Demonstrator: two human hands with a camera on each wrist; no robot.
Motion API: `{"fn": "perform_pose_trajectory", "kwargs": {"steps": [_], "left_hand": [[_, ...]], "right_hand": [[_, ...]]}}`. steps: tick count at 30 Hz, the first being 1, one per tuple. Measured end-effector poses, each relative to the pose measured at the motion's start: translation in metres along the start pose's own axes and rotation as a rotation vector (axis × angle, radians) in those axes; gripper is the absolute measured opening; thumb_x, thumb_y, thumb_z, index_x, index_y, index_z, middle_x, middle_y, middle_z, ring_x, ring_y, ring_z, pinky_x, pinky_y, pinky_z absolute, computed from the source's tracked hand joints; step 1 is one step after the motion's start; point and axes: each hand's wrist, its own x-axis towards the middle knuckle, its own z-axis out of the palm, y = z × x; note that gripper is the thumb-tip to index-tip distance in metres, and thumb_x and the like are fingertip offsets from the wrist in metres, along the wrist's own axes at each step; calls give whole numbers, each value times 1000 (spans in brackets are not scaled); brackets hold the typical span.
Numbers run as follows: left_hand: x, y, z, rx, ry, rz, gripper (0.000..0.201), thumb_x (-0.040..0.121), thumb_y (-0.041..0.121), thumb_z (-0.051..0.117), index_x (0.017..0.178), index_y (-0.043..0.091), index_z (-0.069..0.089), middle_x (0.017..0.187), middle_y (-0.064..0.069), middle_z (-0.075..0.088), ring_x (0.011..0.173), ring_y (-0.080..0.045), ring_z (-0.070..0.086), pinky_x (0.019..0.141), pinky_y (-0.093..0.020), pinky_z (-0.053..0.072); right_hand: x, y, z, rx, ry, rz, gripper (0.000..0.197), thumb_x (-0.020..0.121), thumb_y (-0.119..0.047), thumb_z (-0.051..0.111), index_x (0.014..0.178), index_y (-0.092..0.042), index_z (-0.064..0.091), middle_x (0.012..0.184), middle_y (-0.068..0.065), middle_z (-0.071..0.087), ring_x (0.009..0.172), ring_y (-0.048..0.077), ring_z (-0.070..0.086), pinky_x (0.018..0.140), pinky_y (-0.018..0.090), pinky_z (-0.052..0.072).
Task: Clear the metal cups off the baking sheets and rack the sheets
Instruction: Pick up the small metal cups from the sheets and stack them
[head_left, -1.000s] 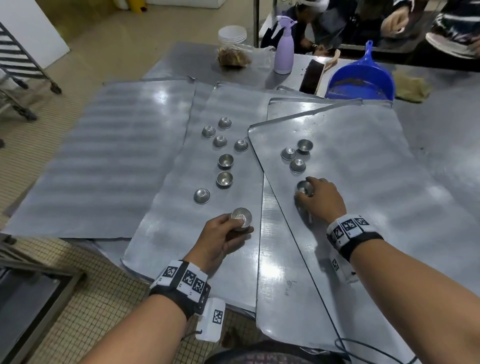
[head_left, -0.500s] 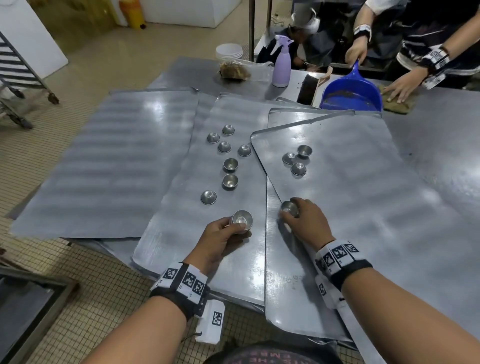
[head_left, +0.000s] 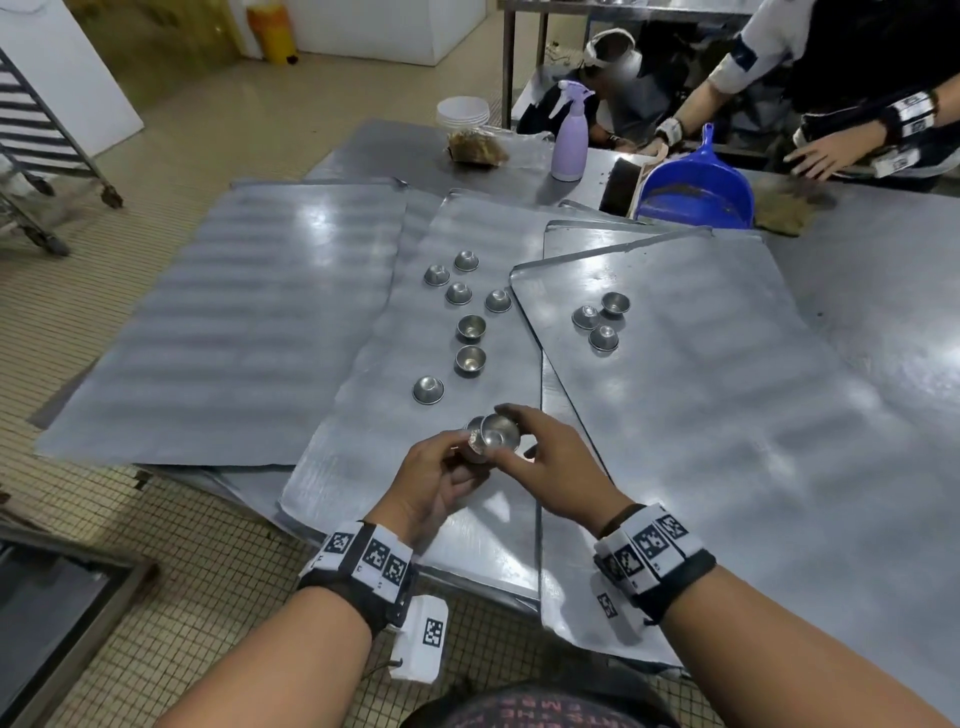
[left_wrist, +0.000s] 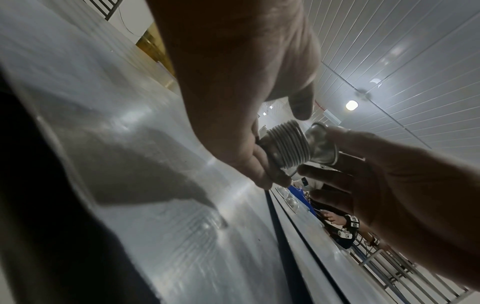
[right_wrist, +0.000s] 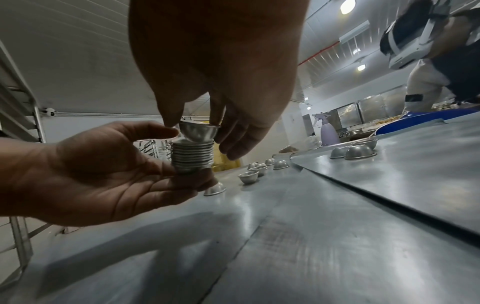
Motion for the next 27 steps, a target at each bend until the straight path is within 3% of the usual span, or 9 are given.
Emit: {"fn": "perform_pose_trajectory", "kwargs": {"steps": [3, 8, 15, 18, 21, 24, 27], "left_hand": [[2, 1, -2, -40, 14, -12, 39, 96, 28, 59, 119, -3, 68, 116, -24, 73, 99, -30, 73, 102, -45, 54], [3, 1, 2, -33, 7, 8, 37, 97, 26, 57, 117, -3, 66, 115, -26, 72, 101, -34, 70, 97, -44, 55], [6, -1, 6, 57, -4, 48, 37, 93, 24, 65, 112, -7, 70, 109, -31, 72, 104, -39, 69, 89, -42, 58], [9, -4, 8, 74, 2, 46, 44, 87, 26, 69, 114, -8, 69, 116, -37, 67, 114, -49, 65, 92, -44, 58], [12, -6, 8, 61, 23, 35, 36, 92, 25, 67, 113, -5, 71, 116, -35, 68, 121, -53, 60, 87, -43, 56], [14, -5, 9, 17, 38, 18, 33, 96, 24, 62, 113, -3, 70, 114, -31, 72, 117, -50, 65, 92, -44, 54], [14, -3, 10, -31, 49, 13, 32, 98, 23, 61, 114, -3, 68, 113, -29, 73, 103, -37, 74, 101, -49, 54]], "right_hand": [[0, 2, 5, -21, -23, 3, 53, 87, -52, 68, 134, -31, 54, 119, -13, 68, 104, 3, 62, 85, 26, 53], [4, 7, 12, -57, -40, 14, 57, 83, -65, 62, 133, -42, 48, 117, -15, 69, 95, 12, 67, 85, 42, 56], [4, 10, 10, -51, -55, 37, 65, 79, -66, 64, 137, -41, 49, 120, -17, 68, 101, 7, 65, 88, 37, 54], [2, 14, 9, -42, -58, 61, 69, 78, -67, 64, 141, -41, 47, 123, -16, 67, 107, 5, 63, 92, 36, 54], [2, 17, 6, -20, -61, 74, 73, 78, -65, 66, 143, -40, 45, 128, -15, 65, 114, 3, 60, 96, 35, 52], [3, 18, 1, -5, -60, 87, 77, 77, -68, 66, 144, -38, 45, 132, -15, 63, 117, 1, 58, 97, 35, 52], [7, 19, -4, 5, -47, 112, 72, 80, -71, 61, 143, -38, 48, 134, -17, 60, 114, -3, 59, 96, 33, 52]]}}
